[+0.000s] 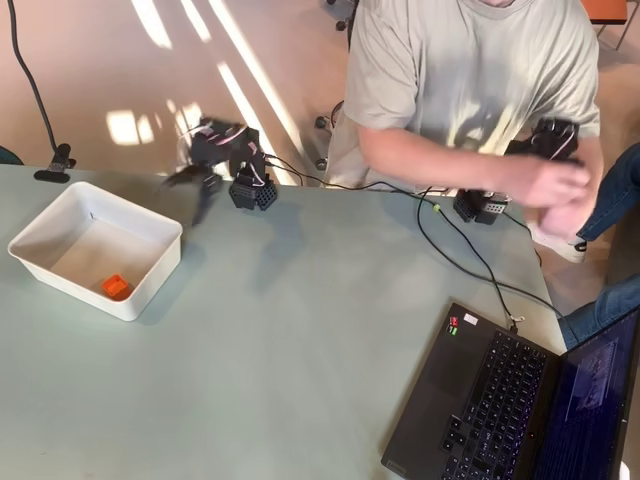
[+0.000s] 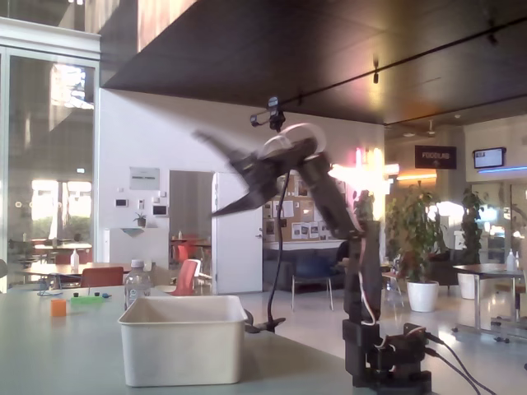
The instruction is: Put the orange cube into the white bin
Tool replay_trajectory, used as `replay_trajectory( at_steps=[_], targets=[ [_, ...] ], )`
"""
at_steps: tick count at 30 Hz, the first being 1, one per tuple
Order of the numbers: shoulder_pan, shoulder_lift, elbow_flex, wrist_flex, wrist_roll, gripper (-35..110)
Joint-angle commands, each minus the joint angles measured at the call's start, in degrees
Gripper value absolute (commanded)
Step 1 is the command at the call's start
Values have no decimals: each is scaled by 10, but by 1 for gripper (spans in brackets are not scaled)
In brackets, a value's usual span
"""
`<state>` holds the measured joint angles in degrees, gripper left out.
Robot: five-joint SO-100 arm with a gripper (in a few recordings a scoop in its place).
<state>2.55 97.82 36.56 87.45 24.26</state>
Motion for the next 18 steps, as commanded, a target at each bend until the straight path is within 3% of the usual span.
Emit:
replay_trajectory(
  at_steps=[1,4,9,14,18],
  targets=[
    [-39,93,-11,51,7,96],
    [-44,146,-8,118,6,96],
    [-45,238,113,110,3,96],
    [-92,357,383,89,-21,96],
    [-146,489,657,-34,-32,96]
  ],
)
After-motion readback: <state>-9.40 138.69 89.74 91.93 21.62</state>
